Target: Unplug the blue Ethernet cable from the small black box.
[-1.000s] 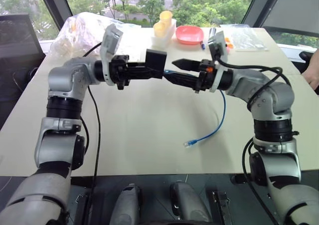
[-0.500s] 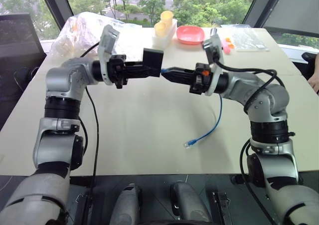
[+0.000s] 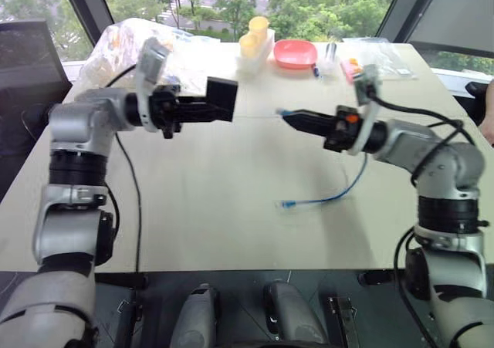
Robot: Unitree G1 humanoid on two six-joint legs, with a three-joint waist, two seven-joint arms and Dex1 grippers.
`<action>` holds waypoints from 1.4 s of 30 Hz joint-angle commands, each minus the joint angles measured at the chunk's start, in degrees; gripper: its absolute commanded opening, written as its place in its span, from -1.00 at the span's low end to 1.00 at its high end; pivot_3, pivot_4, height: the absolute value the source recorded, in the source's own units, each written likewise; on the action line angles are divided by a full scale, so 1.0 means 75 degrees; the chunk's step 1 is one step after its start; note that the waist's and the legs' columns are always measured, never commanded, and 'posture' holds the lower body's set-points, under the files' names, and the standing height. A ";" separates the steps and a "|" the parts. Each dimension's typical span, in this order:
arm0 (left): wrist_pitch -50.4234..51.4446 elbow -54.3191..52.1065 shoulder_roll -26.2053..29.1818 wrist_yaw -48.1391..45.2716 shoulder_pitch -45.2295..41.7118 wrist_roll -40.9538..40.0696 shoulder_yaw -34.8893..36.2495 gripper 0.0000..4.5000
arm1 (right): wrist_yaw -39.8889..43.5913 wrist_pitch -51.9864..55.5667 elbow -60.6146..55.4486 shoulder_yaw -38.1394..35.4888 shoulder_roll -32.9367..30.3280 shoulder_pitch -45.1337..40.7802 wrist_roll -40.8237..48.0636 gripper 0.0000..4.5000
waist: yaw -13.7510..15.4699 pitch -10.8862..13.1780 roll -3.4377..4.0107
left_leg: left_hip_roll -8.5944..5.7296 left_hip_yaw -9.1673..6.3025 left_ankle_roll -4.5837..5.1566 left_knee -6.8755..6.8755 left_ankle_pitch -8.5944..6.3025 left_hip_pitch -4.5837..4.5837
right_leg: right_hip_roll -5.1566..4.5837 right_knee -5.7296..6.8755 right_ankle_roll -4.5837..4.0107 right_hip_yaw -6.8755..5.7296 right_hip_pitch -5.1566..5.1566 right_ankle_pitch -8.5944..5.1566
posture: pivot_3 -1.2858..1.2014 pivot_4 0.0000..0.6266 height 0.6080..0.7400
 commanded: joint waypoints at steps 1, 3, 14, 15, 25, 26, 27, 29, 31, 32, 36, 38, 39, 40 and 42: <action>0.0054 -0.0354 0.0093 0.0010 0.0038 -0.0226 0.0155 -0.77 | -0.0076 0.0067 -0.0411 -0.0262 -0.0137 0.0124 0.0269 -0.99 | -0.0017 0.0000 0.0000 | 0.0001 0.0000 0.0000 0.0000 0.0000 0.0000 | 0.0001 0.0000 0.0000 0.0000 0.0000 0.0000 | 0.03 -0.52 0.93; 0.0061 -0.0441 0.0067 0.0125 0.0106 -0.0248 0.0175 -0.77 | -0.0373 -0.0209 -0.0283 -0.0151 -0.0093 0.0139 -0.0102 -0.99 | -0.0021 0.0000 0.0000 | 0.0001 0.0002 0.0000 0.0000 0.0000 0.0001 | 0.0002 0.0000 0.0000 0.0001 0.0000 0.0000 | 0.03 -0.52 0.93; -0.0122 -0.1417 -0.0606 0.1300 0.0918 -0.0370 0.0187 -0.77 | -0.2506 -0.3879 0.3390 0.1972 0.0577 0.0297 -0.4369 -0.62 | -0.0008 0.0000 0.0000 | -0.0002 0.0012 0.0000 0.0001 0.0000 -0.0002 | 0.0001 -0.0007 0.0001 0.0006 -0.0003 0.0000 | 0.03 -0.52 0.93; -0.0105 -0.1471 -0.0645 0.1404 0.0996 -0.0381 0.0202 -0.77 | -0.2559 -0.4266 0.3772 0.1999 0.0592 0.0324 -0.4586 -0.50 | -0.0002 0.0000 0.0000 | -0.0003 0.0012 0.0000 0.0001 0.0000 -0.0004 | 0.0000 -0.0006 0.0001 0.0007 -0.0003 0.0000 | 0.03 -0.52 0.93; -0.1850 -0.1190 -0.1276 0.3018 0.1662 0.0594 0.0087 -0.77 | -0.2422 -0.4922 0.2099 0.0906 0.0712 0.0956 -0.4022 0.98 | 0.0017 0.0001 0.0001 | -0.0002 0.0006 0.0000 0.0002 0.0000 -0.0002 | -0.0004 -0.0010 0.0003 0.0010 0.0005 0.0001 | 0.03 -0.52 0.93; -0.2189 -0.0975 -0.1477 0.3464 0.1659 0.0790 0.0143 -0.77 | -0.2405 -0.4739 0.1580 0.0714 0.0774 0.1084 -0.3736 0.98 | 0.0020 0.0001 0.0001 | -0.0001 0.0005 0.0000 0.0002 0.0000 -0.0002 | -0.0004 -0.0010 0.0004 0.0009 0.0004 0.0001 | 0.03 -0.52 0.93; -0.2654 -0.0712 -0.1746 0.4049 0.1682 0.1015 0.0237 -0.77 | -0.2346 -0.4488 0.0995 0.0544 0.0832 0.1254 -0.3372 0.98 | 0.0024 0.0000 0.0003 | -0.0003 0.0004 0.0000 0.0002 0.0000 -0.0002 | -0.0004 -0.0010 0.0004 0.0009 0.0004 0.0001 | 0.03 -0.52 0.93; -0.3550 -0.0332 -0.2170 0.4863 0.1802 0.1375 0.0330 -0.77 | -0.2281 -0.4068 0.0000 0.0319 0.0945 0.1572 -0.2784 0.98 | 0.0033 -0.0001 0.0003 | 0.0002 0.0003 0.0000 0.0004 0.0000 0.0000 | -0.0005 -0.0008 0.0006 0.0009 0.0005 0.0002 | 0.03 -0.52 0.93; -0.4406 0.0169 -0.2477 0.5609 0.2006 0.1850 0.0265 -0.77 | -0.2410 -0.3809 -0.0680 0.0233 0.1133 0.1878 -0.2477 0.98 | 0.0013 -0.0001 0.0002 | 0.0003 0.0003 0.0001 0.0002 -0.0001 0.0002 | -0.0004 -0.0009 0.0007 0.0010 0.0006 0.0004 | 0.03 -0.52 0.93; -0.4877 0.0495 -0.2632 0.6069 0.2146 0.2145 0.0211 -0.77 | -0.2481 -0.3738 -0.0941 0.0273 0.1238 0.2040 -0.2403 0.98 | 0.0020 -0.0002 0.0002 | 0.0000 0.0003 0.0001 0.0001 -0.0001 0.0003 | -0.0004 -0.0010 0.0007 0.0009 0.0006 0.0004 | 0.03 -0.52 0.93; -0.6218 0.1475 -0.3223 0.7211 0.2639 0.2852 0.0036 -0.77 | -0.2731 -0.3664 -0.1317 0.0605 0.1548 0.2473 -0.2614 0.98 | 0.0028 -0.0004 0.0002 | 0.0000 0.0006 0.0003 0.0000 -0.0002 0.0009 | -0.0006 -0.0010 0.0007 0.0010 0.0012 0.0004 | 0.03 -0.52 0.93; -0.6615 0.1784 -0.3399 0.7571 0.2671 0.3021 0.0046 -0.77 | -0.2762 -0.3664 -0.1351 0.0761 0.1588 0.2543 -0.2716 0.98 | 0.0050 -0.0004 0.0002 | -0.0001 0.0008 0.0003 0.0002 -0.0001 0.0007 | -0.0013 -0.0011 0.0010 0.0010 0.0012 0.0005 | 0.03 -0.52 0.93; -0.6707 0.1847 -0.3468 0.7653 0.2674 0.3069 0.0018 -0.77 | -0.2757 -0.3638 -0.1383 0.0837 0.1590 0.2577 -0.2731 0.98 | 0.0060 -0.0003 0.0001 | -0.0004 0.0009 0.0003 0.0005 -0.0001 0.0005 | -0.0013 -0.0012 0.0012 0.0010 0.0012 0.0007 | 0.03 -0.52 0.93; -0.6763 0.1900 -0.3516 0.7730 0.2664 0.3096 0.0008 -0.77 | -0.2743 -0.3631 -0.1401 0.0905 0.1581 0.2607 -0.2763 0.98 | 0.0079 -0.0004 0.0001 | -0.0004 0.0009 0.0003 0.0008 -0.0001 0.0004 | -0.0013 -0.0013 0.0013 0.0010 0.0012 0.0008 | 0.03 -0.52 0.93; -0.6800 0.1975 -0.3575 0.7771 0.2658 0.3071 0.0028 -0.77 | -0.2694 -0.3673 -0.1432 0.1046 0.1548 0.2683 -0.2866 0.98 | 0.0109 -0.0004 0.0001 | -0.0009 0.0009 0.0003 0.0009 -0.0001 0.0006 | -0.0009 -0.0015 0.0013 0.0010 0.0015 0.0008 | 0.03 -0.52 0.93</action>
